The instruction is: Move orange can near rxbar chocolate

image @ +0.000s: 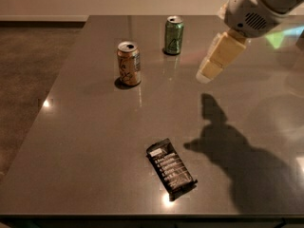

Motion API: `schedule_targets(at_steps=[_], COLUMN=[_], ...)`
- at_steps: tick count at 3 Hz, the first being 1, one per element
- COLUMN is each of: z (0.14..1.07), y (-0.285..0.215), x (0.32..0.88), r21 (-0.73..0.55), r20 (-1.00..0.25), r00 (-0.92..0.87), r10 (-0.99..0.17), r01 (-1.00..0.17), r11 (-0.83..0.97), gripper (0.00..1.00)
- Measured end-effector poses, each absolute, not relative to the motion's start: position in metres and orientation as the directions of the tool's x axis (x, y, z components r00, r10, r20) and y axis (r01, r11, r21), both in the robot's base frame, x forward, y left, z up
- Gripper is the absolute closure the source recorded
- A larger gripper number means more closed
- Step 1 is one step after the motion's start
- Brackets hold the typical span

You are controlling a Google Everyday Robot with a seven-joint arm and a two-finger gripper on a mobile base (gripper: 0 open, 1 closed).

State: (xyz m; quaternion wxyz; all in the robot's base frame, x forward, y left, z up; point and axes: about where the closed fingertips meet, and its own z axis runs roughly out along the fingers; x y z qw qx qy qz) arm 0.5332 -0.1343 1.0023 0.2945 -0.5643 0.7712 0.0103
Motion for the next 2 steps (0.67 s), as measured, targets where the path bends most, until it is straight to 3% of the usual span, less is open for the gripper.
schedule_targets(at_steps=[2], z=[0.987], y=[-0.074], x=[0.592], r21=[-0.288], r20=[-0.544], r00=[-0.213], r10=[-0.811], r01=[-0.861], r11=[0.419], gripper=[0.00])
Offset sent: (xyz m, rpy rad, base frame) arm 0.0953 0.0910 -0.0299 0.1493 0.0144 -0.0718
